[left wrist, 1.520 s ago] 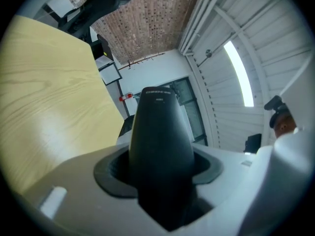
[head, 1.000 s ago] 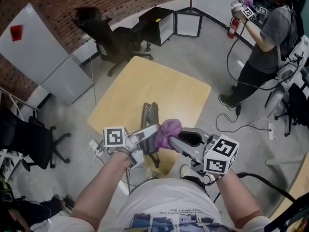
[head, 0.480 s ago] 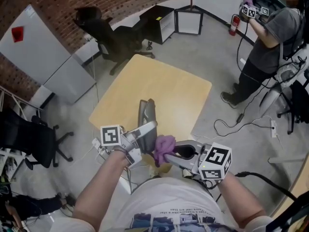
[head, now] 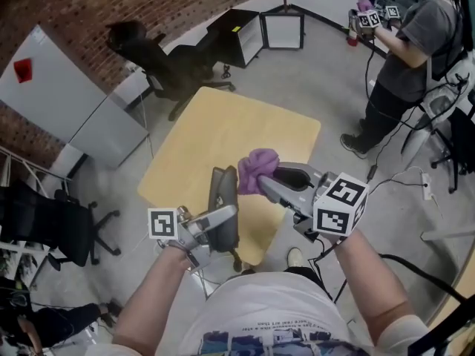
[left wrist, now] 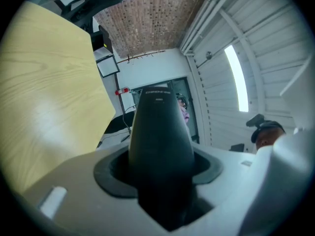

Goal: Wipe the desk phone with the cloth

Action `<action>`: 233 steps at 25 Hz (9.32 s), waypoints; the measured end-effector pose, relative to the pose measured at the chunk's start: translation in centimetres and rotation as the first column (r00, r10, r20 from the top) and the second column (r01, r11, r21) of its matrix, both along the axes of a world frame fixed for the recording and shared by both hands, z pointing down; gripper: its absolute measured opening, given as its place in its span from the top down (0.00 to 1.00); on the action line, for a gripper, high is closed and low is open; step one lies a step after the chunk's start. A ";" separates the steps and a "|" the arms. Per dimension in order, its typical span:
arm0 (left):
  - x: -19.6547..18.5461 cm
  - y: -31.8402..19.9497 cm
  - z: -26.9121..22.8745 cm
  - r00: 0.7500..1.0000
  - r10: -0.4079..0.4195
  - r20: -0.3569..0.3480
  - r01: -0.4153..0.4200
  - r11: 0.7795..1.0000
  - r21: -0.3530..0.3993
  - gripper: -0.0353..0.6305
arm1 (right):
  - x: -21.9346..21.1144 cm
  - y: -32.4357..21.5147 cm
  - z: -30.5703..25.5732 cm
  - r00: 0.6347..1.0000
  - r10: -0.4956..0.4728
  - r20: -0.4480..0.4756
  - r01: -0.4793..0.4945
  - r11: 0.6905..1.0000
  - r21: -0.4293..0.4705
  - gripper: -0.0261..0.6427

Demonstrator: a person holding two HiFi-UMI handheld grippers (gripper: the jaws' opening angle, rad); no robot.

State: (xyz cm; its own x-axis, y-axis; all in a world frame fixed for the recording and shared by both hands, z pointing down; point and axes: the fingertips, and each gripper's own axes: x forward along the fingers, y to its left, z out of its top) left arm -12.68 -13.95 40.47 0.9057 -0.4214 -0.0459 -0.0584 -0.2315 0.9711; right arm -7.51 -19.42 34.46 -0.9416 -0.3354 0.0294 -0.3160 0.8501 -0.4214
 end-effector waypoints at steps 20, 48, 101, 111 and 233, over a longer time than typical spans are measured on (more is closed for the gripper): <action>-1.2 -0.9 0.2 0.998 -0.061 -0.006 0.061 0.998 0.006 0.51 | -3.6 7.7 7.4 0.975 -0.220 0.023 0.220 0.956 -0.193 0.83; 0.3 -2.3 1.1 0.999 -0.033 0.043 0.034 0.999 -0.020 0.51 | -2.1 6.5 6.8 0.981 -0.181 0.063 0.190 0.959 -0.210 0.83; 1.8 1.2 1.0 0.998 0.046 0.048 -0.045 0.999 -0.014 0.51 | -0.2 0.4 4.2 0.999 -0.027 -0.047 0.023 0.997 -0.078 0.83; -0.4 0.6 0.8 0.999 0.003 0.049 -0.003 1.000 -0.006 0.51 | -3.2 8.6 6.5 0.984 -0.174 -0.035 0.167 0.974 -0.155 0.83; -3.3 1.2 14.3 0.395 -0.087 0.914 -0.206 0.962 0.180 0.30 | 14.6 14.6 11.9 0.949 0.147 -0.280 -0.191 0.972 -0.136 0.83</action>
